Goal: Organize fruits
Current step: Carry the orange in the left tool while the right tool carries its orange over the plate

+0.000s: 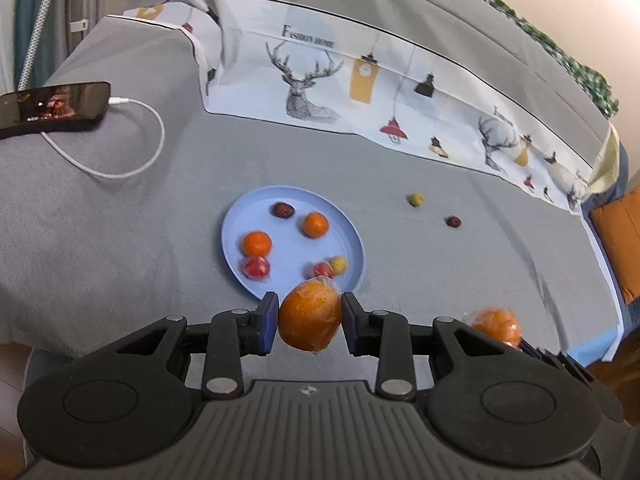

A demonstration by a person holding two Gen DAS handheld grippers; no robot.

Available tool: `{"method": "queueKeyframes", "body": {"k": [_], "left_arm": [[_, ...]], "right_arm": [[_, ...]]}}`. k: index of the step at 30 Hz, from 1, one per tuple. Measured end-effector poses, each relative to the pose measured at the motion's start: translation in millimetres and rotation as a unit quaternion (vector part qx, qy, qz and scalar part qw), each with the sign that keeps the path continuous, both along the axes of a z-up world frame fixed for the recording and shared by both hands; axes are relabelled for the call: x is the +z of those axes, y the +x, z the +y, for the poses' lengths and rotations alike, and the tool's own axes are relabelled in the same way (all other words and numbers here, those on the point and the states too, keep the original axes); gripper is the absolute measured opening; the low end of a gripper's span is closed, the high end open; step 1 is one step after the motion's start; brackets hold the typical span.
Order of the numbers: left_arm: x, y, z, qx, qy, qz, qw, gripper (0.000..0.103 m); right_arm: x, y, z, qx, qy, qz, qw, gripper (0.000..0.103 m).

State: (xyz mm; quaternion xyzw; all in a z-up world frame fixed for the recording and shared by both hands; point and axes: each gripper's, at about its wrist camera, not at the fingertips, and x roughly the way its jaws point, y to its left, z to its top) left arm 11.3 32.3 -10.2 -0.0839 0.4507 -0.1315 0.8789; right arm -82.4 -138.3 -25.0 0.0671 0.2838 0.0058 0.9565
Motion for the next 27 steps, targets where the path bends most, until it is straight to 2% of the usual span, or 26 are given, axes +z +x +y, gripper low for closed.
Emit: {"method": "queueKeyframes", "body": {"k": [10, 15, 21, 27], "left_arm": [[-6.6, 47.2, 12.7, 0.019, 0.018, -0.012, 0.9996, 0.037], [-15.9, 73.8, 15.7, 0.029, 0.019, 0.0, 0.9994, 0.037], [-37.3, 102.9, 10.6, 0.024, 0.031, 0.015, 0.9991, 0.037], [-69.1, 129.7, -6.3, -0.003, 0.057, 0.03, 0.9979, 0.037]], "right_arm": [[-12.3, 43.6, 9.5, 0.014, 0.0, 0.022, 1.0, 0.039], [-21.6, 77.8, 15.5, 0.02, 0.006, 0.035, 0.999, 0.039], [-37.7, 118.6, 21.6, 0.031, 0.001, 0.038, 0.999, 0.039], [-71.0, 153.0, 23.3, 0.034, -0.017, 0.075, 0.996, 0.039]]}}
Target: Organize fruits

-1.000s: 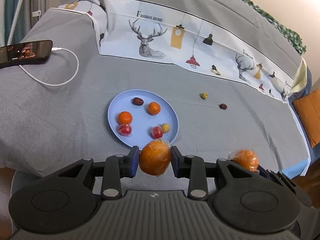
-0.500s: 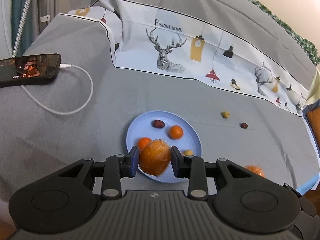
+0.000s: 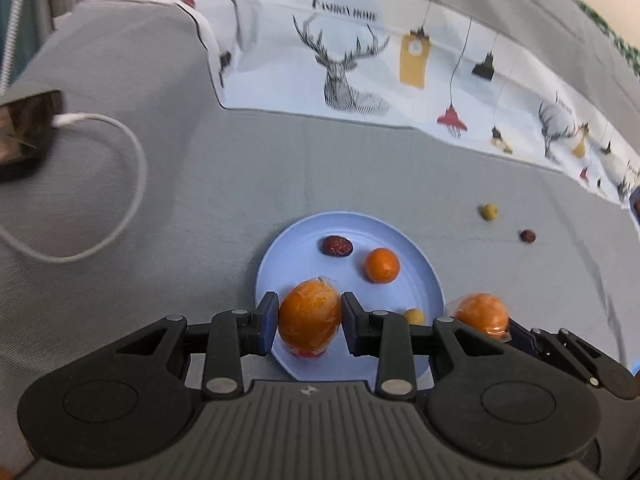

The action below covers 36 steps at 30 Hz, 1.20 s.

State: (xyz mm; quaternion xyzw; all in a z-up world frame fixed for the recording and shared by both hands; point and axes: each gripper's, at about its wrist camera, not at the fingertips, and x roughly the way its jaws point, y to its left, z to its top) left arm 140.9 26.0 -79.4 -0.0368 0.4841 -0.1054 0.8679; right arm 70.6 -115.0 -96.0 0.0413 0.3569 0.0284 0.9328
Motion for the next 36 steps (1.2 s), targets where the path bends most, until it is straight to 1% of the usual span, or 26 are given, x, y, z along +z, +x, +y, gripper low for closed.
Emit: {"method": "queueKeyframes", "body": {"k": [3, 6, 9, 10, 12, 13, 14, 15, 16, 17, 19, 20, 22, 23, 25, 28, 33, 36], "left_arm": [[-16.1, 14.5, -9.1, -0.012, 0.012, 0.01, 0.9998, 0.037], [-29.9, 25.6, -18.7, -0.021, 0.033, 0.012, 0.9992, 0.037], [-42.0, 33.0, -26.8, -0.033, 0.045, 0.019, 0.9982, 0.038], [-43.2, 33.5, -29.2, -0.04, 0.045, 0.01, 0.9981, 0.041], [-40.2, 28.6, -32.1, -0.046, 0.053, -0.023, 0.9972, 0.073], [-36.6, 25.0, -32.7, -0.04, 0.062, -0.036, 0.9966, 0.101], [-31.1, 19.8, -31.8, -0.031, 0.066, -0.053, 0.9959, 0.103], [-25.4, 14.5, -30.5, -0.03, 0.063, -0.066, 0.9954, 0.103], [-19.8, 10.1, -29.4, -0.038, 0.061, -0.069, 0.9951, 0.103], [-15.1, 5.4, -27.5, -0.043, 0.062, -0.064, 0.9951, 0.103], [-6.9, -6.6, -21.7, -0.035, 0.067, -0.053, 0.9957, 0.103], [-2.5, -14.6, -17.4, -0.029, 0.067, -0.049, 0.9961, 0.103], [7.1, -30.1, -11.0, -0.014, 0.069, -0.039, 0.9968, 0.103], [12.5, -39.8, -6.7, -0.009, 0.069, -0.037, 0.9969, 0.103], [22.6, -58.1, -1.8, -0.009, 0.083, -0.032, 0.996, 0.103], [38.3, -86.2, 3.9, -0.01, 0.101, -0.045, 0.9938, 0.103], [55.4, -123.3, 4.1, -0.03, 0.1, -0.055, 0.993, 0.103], [63.0, -140.8, 0.5, -0.031, 0.103, -0.07, 0.9918, 0.103]], "right_arm": [[-16.9, 11.8, 0.0, 0.001, -0.009, 0.019, 1.0, 0.039], [-28.2, 19.7, -1.3, 0.008, -0.01, 0.031, 0.999, 0.039], [-38.0, 28.1, -2.2, 0.018, -0.011, 0.042, 0.999, 0.039], [-41.1, 31.1, -2.4, 0.023, -0.01, 0.046, 0.999, 0.039], [-42.8, 38.1, -4.7, 0.032, -0.008, 0.053, 0.998, 0.041], [-40.7, 40.4, -6.3, 0.032, -0.007, 0.055, 0.998, 0.052], [-36.0, 41.5, -8.9, 0.028, -0.006, 0.057, 0.998, 0.06], [-30.9, 39.9, -11.2, 0.022, -0.004, 0.055, 0.998, 0.076], [-25.7, 35.5, -12.9, 0.017, -0.001, 0.05, 0.999, 0.084], [-19.1, 29.5, -15.2, 0.014, 0.001, 0.052, 0.999, 0.086], [-7.7, 15.2, -18.5, 0.013, 0.007, 0.062, 0.998, 0.092], [0.3, 3.6, -20.3, 0.013, 0.015, 0.063, 0.998, 0.093], [14.6, -18.8, -22.5, 0.018, 0.026, 0.059, 0.998, 0.098], [23.1, -34.2, -23.0, 0.019, 0.029, 0.05, 0.998, 0.099], [34.0, -59.3, -21.7, 0.017, 0.028, 0.035, 0.999, 0.1], [45.4, -90.9, -18.5, 0.006, 0.024, 0.02, 1.0, 0.101], [62.2, -123.1, -8.7, 0.019, 0.013, -0.008, 1.0, 0.102], [72.5, -138.5, -7.6, 0.016, 0.004, -0.03, 0.999, 0.102]]}}
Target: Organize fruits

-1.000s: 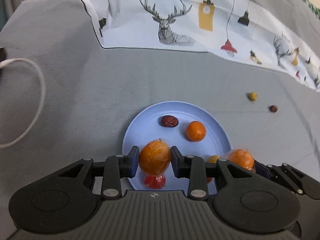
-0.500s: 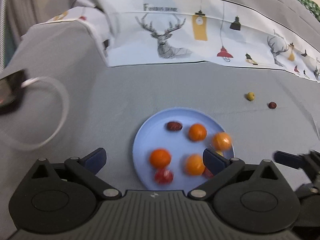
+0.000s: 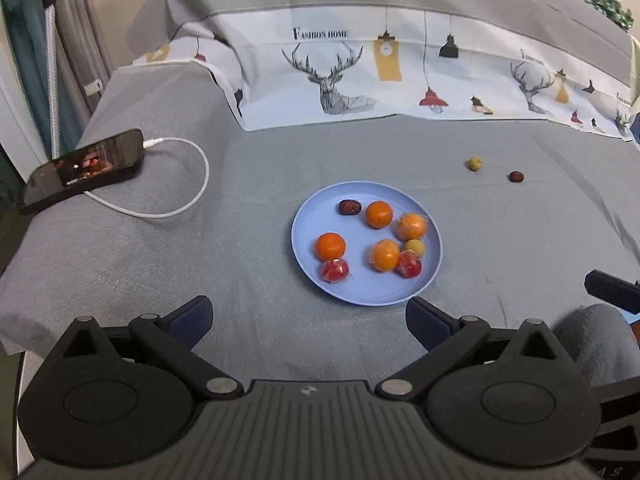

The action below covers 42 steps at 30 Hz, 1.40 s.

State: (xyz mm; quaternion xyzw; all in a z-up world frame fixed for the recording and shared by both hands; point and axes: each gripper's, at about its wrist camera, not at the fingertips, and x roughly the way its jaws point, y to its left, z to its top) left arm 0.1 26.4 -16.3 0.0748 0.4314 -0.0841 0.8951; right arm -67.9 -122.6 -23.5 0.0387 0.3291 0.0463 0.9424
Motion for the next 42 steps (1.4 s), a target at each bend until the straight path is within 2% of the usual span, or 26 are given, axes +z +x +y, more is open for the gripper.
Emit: {"method": "queueKeyframes", "body": {"k": [7, 17, 26, 31, 35, 42], "left_arm": [[16.6, -26.8, 0.1, 0.01, -0.007, -0.024, 0.9996, 0.103], [31.2, -47.1, 0.8, 0.006, -0.005, -0.049, 0.9988, 0.103], [29.6, -45.2, -6.8, 0.002, -0.006, -0.044, 0.999, 0.103], [22.0, -44.3, -15.9, -0.008, 0.005, -0.037, 0.9993, 0.103], [12.6, -35.5, -20.0, -0.003, 0.012, -0.021, 0.9997, 0.103], [-4.6, -6.3, -32.7, 0.007, 0.025, 0.011, 0.9996, 0.103]], "right_arm": [[16.7, -27.3, -7.1, -0.017, -0.005, -0.028, 0.999, 0.102], [26.0, -43.7, 0.0, -0.008, -0.01, -0.051, 0.999, 0.102], [24.9, -47.1, -5.7, -0.016, -0.013, -0.05, 0.999, 0.102], [18.6, -41.3, -15.0, -0.033, 0.005, -0.046, 0.998, 0.102], [4.7, -27.7, -24.6, -0.042, 0.035, -0.019, 0.998, 0.102], [-14.5, -6.7, -36.8, -0.049, 0.051, 0.007, 0.997, 0.102]]}}
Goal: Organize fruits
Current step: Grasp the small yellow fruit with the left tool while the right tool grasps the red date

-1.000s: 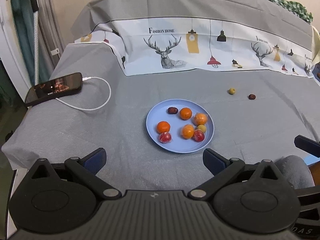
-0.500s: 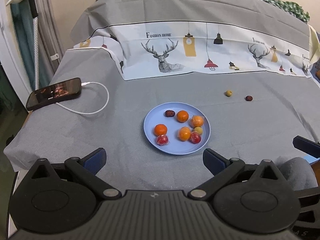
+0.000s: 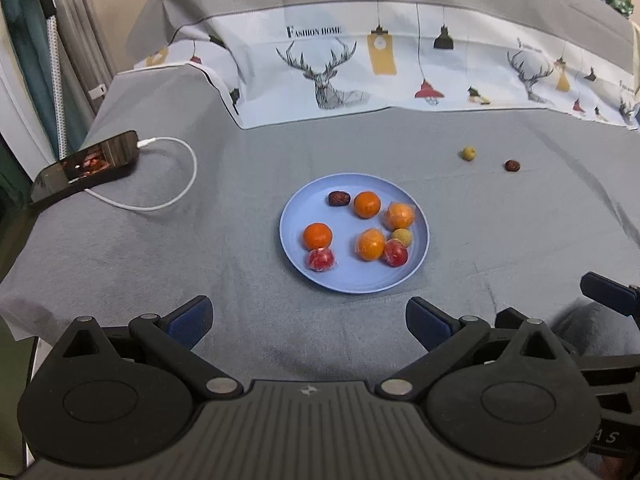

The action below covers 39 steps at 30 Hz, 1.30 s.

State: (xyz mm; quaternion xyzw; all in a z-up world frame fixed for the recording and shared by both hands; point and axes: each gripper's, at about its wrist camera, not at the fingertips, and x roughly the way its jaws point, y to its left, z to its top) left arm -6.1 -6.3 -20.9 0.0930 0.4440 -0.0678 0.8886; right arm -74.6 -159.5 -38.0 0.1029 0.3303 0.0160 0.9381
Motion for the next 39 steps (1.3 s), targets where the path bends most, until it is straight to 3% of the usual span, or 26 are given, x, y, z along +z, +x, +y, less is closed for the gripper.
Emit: {"method": "queueKeyframes", "body": {"k": [7, 13, 15, 17, 24, 30, 34, 39], "left_arm": [[-10.8, 44.2, -37.8, -0.005, 0.002, 0.02, 0.9998, 0.103], [-26.0, 96.3, -104.7, -0.036, 0.002, -0.005, 0.9993, 0.103], [-38.3, 114.2, -128.0, -0.047, 0.005, -0.024, 0.9986, 0.103], [-55.5, 134.7, -150.5, -0.056, 0.007, -0.018, 0.9982, 0.103], [-112.5, 206.1, -206.6, -0.067, -0.018, 0.019, 0.9974, 0.103], [-158.5, 264.5, -252.9, -0.086, -0.024, 0.028, 0.9956, 0.103], [-182.4, 291.4, -280.1, -0.112, -0.024, 0.038, 0.9927, 0.103], [-196.5, 311.7, -292.5, -0.101, -0.035, 0.029, 0.9938, 0.103]], "right_arm": [[-21.0, 25.7, -49.3, -0.092, 0.012, 0.023, 0.995, 0.102], [-48.3, 68.9, -108.7, -0.204, -0.004, 0.026, 0.979, 0.102], [-63.4, 88.8, -128.8, -0.231, -0.017, 0.027, 0.972, 0.102], [-80.0, 108.9, -147.2, -0.247, -0.032, 0.034, 0.968, 0.102], [-131.6, 173.7, -197.3, -0.262, -0.072, 0.046, 0.961, 0.102], [-174.2, 221.0, -228.0, -0.23, -0.085, 0.056, 0.968, 0.102], [-188.5, 248.5, -237.0, -0.219, -0.099, 0.04, 0.97, 0.102], [-191.7, 266.3, -243.3, -0.209, -0.095, 0.031, 0.973, 0.102]]}}
